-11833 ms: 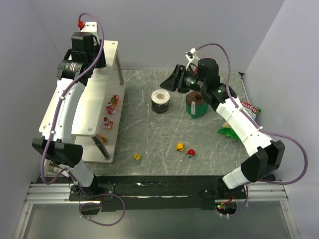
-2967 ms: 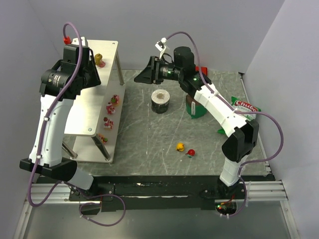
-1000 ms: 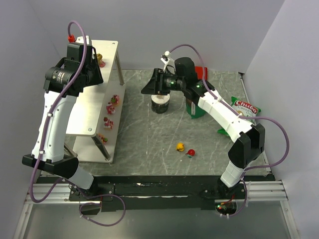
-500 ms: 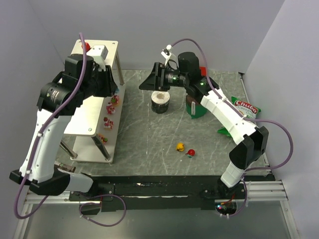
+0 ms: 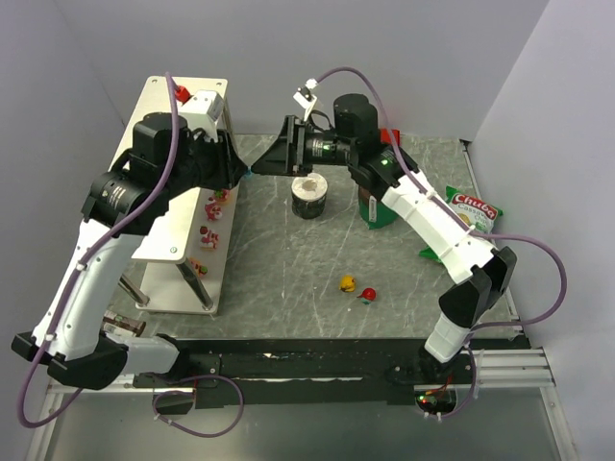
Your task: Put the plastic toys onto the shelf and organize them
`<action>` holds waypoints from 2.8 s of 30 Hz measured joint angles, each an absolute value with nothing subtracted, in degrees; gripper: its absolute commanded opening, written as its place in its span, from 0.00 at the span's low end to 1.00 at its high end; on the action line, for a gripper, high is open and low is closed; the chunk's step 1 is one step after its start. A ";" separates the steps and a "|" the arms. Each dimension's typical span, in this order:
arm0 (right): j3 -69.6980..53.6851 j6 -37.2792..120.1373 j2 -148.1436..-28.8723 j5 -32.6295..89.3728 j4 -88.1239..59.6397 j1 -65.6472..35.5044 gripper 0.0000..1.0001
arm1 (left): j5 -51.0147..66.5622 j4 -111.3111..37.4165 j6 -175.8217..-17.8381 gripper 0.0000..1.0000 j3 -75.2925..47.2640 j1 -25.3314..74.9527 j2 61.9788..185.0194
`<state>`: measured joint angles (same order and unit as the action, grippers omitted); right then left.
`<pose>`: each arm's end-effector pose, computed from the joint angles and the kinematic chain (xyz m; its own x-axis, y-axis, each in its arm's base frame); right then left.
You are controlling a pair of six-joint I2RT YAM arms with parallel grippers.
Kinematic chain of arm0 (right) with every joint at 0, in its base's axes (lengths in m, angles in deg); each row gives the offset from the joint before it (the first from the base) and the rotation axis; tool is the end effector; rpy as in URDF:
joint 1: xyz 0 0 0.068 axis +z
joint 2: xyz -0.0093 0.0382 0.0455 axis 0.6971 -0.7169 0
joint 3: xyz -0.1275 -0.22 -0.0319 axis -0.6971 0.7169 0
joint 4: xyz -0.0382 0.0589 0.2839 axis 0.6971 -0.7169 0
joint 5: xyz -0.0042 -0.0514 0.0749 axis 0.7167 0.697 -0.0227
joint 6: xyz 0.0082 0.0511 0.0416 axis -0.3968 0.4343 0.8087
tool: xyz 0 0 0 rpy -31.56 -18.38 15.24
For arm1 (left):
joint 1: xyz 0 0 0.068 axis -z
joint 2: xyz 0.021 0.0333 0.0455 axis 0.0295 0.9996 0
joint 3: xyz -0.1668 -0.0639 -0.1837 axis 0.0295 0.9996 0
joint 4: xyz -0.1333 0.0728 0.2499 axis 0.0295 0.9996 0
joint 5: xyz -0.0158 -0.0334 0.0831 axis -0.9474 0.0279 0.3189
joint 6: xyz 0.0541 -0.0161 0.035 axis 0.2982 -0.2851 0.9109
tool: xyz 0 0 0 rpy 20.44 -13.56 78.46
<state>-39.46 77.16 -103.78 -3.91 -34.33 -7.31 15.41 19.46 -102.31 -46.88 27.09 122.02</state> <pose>0.3170 0.2801 0.4498 -0.7549 0.0818 -0.6507 -0.6182 0.2424 0.7477 0.2407 -0.1327 0.4957 -0.4738 -0.0745 -0.8775 0.3673 0.8889 -0.2738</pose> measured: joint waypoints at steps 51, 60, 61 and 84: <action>-39.98 81.03 -106.43 2.12 -27.06 -6.77 0.45 | 13.69 16.82 -100.78 0.10 -46.55 27.50 120.56; -41.91 80.13 -109.27 2.19 -30.01 -5.61 0.41 | 14.25 16.57 -100.80 0.15 -46.55 27.50 120.56; -41.91 80.09 -109.27 2.23 -30.16 -5.52 0.41 | 14.38 16.62 -100.82 0.16 -46.55 27.52 120.56; -44.12 77.40 -109.29 6.15 -34.36 -1.94 0.41 | 18.52 15.20 -101.50 0.20 -44.28 27.83 117.92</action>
<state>-44.12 77.40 -109.29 6.15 -34.36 -1.94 18.52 15.20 -101.50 -44.28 27.83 117.92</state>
